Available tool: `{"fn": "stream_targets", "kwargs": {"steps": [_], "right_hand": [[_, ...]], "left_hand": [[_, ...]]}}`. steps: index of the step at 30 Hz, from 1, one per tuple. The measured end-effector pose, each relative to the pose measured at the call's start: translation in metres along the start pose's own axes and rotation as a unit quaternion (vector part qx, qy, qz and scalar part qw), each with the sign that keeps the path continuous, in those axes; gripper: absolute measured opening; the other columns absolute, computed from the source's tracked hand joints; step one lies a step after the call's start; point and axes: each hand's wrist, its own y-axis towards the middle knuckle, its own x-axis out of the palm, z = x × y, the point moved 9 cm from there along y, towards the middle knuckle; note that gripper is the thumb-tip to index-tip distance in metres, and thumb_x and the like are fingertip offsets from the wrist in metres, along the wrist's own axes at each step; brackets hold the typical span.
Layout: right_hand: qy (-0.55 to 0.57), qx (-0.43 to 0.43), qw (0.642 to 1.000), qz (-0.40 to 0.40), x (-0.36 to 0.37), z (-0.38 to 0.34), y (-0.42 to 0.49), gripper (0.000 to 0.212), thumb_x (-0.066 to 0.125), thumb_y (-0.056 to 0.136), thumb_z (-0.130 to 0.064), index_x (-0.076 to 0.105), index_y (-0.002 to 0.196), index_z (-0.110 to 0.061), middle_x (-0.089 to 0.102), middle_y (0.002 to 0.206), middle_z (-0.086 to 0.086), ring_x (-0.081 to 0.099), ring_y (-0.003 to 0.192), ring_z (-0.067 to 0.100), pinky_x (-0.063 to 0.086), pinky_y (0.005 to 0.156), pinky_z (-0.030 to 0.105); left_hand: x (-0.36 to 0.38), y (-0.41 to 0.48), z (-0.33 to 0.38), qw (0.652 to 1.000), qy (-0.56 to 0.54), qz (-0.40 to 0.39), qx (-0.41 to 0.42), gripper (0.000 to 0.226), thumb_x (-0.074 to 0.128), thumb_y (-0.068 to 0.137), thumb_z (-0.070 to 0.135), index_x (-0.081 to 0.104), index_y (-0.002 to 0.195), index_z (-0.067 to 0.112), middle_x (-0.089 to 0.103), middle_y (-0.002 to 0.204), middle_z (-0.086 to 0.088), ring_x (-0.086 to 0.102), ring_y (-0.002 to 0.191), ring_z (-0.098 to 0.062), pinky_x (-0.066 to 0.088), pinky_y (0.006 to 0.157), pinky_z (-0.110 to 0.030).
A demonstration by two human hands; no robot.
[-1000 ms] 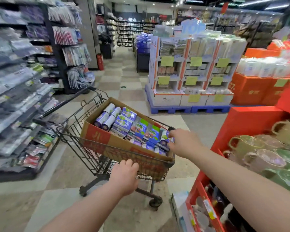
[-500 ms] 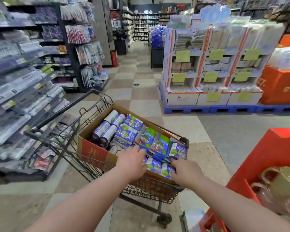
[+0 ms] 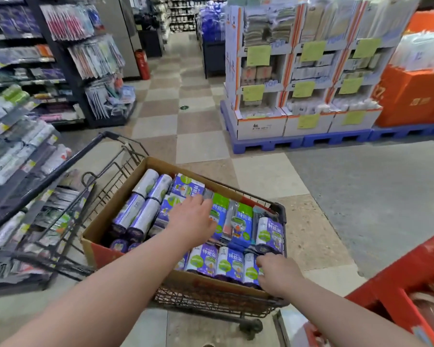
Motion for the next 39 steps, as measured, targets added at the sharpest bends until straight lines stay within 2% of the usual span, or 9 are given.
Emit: {"fn": "stream_targets", "kwargs": {"steps": [7, 15, 22, 26, 29, 32, 34, 37, 39], "right_hand": [[0.085, 0.043, 0.993, -0.074, 0.024, -0.011, 0.072, 0.037, 0.048, 0.094, -0.034, 0.052, 0.128, -0.019, 0.05, 0.133, 0.007, 0.05, 0.123, 0.029, 0.042, 0.096, 0.036], [0.19, 0.121, 0.958, -0.178, 0.098, -0.015, 0.124, 0.038, 0.047, 0.093, -0.029, 0.049, 0.127, -0.01, 0.041, 0.143, 0.014, 0.048, 0.125, 0.031, 0.043, 0.097, 0.035], [0.288, 0.191, 0.915, -0.207, 0.135, -0.021, 0.145, 0.047, 0.055, 0.091, -0.024, 0.042, 0.132, -0.007, 0.048, 0.136, 0.015, 0.049, 0.124, 0.031, 0.042, 0.092, 0.031], [0.375, 0.26, 0.863, -0.214, 0.152, -0.025, 0.147, 0.067, 0.061, 0.088, -0.031, 0.032, 0.143, -0.008, 0.037, 0.147, 0.014, 0.042, 0.132, 0.031, 0.04, 0.102, 0.03], [0.464, 0.348, 0.793, -0.184, 0.16, -0.017, 0.147, 0.073, 0.066, 0.085, -0.033, 0.033, 0.144, -0.006, 0.041, 0.144, 0.012, 0.045, 0.128, 0.027, 0.04, 0.104, 0.031], [0.582, 0.398, 0.694, -0.145, 0.17, -0.013, 0.147, 0.084, 0.07, 0.084, -0.031, 0.023, 0.15, -0.005, 0.046, 0.141, 0.014, 0.054, 0.109, 0.025, 0.043, 0.089, 0.032], [0.617, 0.417, 0.655, -0.126, 0.174, -0.013, 0.144, 0.082, 0.069, 0.086, -0.027, 0.023, 0.15, -0.004, 0.054, 0.131, 0.014, 0.058, 0.087, 0.019, 0.04, 0.079, 0.03], [0.634, 0.427, 0.632, -0.126, 0.179, -0.013, 0.142, 0.074, 0.067, 0.089, -0.026, 0.028, 0.146, 0.001, 0.062, 0.103, 0.009, 0.053, 0.072, 0.011, 0.039, 0.066, 0.026], [0.612, 0.415, 0.659, -0.136, 0.174, -0.014, 0.143, 0.08, 0.068, 0.087, -0.036, 0.029, 0.145, 0.002, 0.057, 0.124, 0.013, 0.057, 0.096, 0.019, 0.045, 0.08, 0.028]], "left_hand": [[0.081, 0.047, -0.04, 0.992, 0.025, -0.121, 0.034, 0.048, 0.045, 0.093, 0.045, 0.043, 0.133, 0.019, 0.047, 0.131, -0.005, 0.045, 0.122, -0.027, 0.041, 0.097, -0.042], [0.188, 0.055, -0.075, 0.951, 0.035, -0.302, 0.049, 0.058, 0.049, 0.09, 0.05, 0.038, 0.137, 0.017, 0.044, 0.136, -0.008, 0.046, 0.125, -0.029, 0.042, 0.099, -0.042], [0.246, 0.051, -0.094, 0.9, -0.133, -0.407, -0.084, 0.065, 0.056, 0.089, 0.045, 0.034, 0.141, 0.014, 0.051, 0.137, -0.007, 0.056, 0.118, -0.026, 0.045, 0.094, -0.032], [0.274, 0.039, -0.092, 0.843, -0.275, -0.424, -0.185, 0.053, 0.063, 0.089, 0.034, 0.044, 0.132, 0.011, 0.057, 0.13, -0.01, 0.057, 0.115, -0.026, 0.047, 0.09, -0.03], [0.288, 0.032, -0.091, 0.816, -0.335, -0.406, -0.241, 0.041, 0.069, 0.085, 0.034, 0.048, 0.116, 0.016, 0.06, 0.121, -0.006, 0.057, 0.11, -0.024, 0.046, 0.095, -0.031], [0.296, 0.032, -0.097, 0.809, -0.34, -0.388, -0.283, 0.059, 0.07, 0.081, 0.046, 0.046, 0.123, 0.012, 0.059, 0.121, -0.007, 0.057, 0.111, -0.027, 0.048, 0.093, -0.034], [0.298, 0.034, -0.103, 0.811, -0.342, -0.374, -0.294, 0.067, 0.072, 0.078, 0.049, 0.046, 0.125, 0.009, 0.06, 0.122, -0.009, 0.059, 0.11, -0.028, 0.05, 0.09, -0.035], [0.299, 0.035, -0.108, 0.812, -0.346, -0.367, -0.293, 0.071, 0.074, 0.075, 0.05, 0.047, 0.126, 0.009, 0.06, 0.122, -0.011, 0.06, 0.109, -0.029, 0.052, 0.09, -0.039], [0.297, 0.036, -0.108, 0.815, -0.344, -0.366, -0.289, 0.067, 0.073, 0.078, 0.048, 0.046, 0.124, 0.008, 0.06, 0.12, -0.01, 0.06, 0.108, -0.03, 0.053, 0.086, -0.037]]}}
